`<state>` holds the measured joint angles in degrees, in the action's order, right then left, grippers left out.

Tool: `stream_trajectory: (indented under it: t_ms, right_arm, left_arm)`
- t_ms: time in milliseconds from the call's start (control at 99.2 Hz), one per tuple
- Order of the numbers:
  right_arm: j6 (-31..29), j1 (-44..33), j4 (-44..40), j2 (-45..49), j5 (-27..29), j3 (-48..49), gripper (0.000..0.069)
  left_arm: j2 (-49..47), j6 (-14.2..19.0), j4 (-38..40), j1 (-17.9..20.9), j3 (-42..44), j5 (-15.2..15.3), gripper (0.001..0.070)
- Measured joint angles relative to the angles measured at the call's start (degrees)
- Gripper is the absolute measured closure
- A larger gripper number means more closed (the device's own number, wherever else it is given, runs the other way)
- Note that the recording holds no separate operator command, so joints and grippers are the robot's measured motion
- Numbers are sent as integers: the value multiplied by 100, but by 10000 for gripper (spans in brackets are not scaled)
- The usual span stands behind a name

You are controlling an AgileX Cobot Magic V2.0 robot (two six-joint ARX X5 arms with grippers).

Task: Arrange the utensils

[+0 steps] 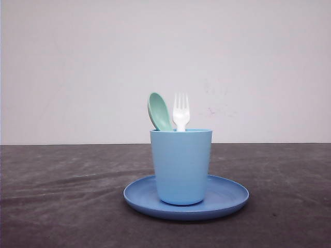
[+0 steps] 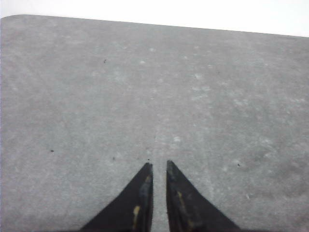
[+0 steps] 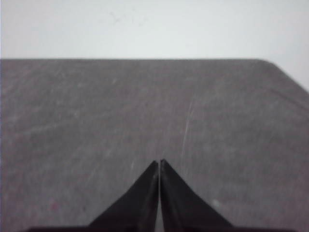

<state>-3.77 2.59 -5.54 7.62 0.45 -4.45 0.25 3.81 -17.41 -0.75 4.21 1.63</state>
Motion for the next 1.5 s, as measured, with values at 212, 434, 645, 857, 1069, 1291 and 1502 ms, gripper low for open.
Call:
stream_trajectory:
  t_ms: [212,434,645,857,1069,1291,1502]
  right_arm:
    - [2,-144,-28,-435,-44,356,687]
    - [90,-234,-197,-743,-42,358,687]
    - [101,-232,-278,-741,-44,358,687]
    - [101,-232,-232,-741,-44,358,687]
    - [101,-232,-76,-741,-44,358,687]
    - [101,-232,-70,-741,-44,358,687]
    - [101,-232,-68,-741,-44,358,687]
  left_arm:
    - [-2,0,0,0,0,0,684]
    - [0,0,0,0,0,0,684]
    - [-2,0,-2,0,0,-2,684]
    - [0,0,0,0,0,-2,684]
    - [0,0,0,0,0,-2,684]
    - [0,0,-2,0,0,-2,684]
    - [0,0,-2,0,0,-2,684]
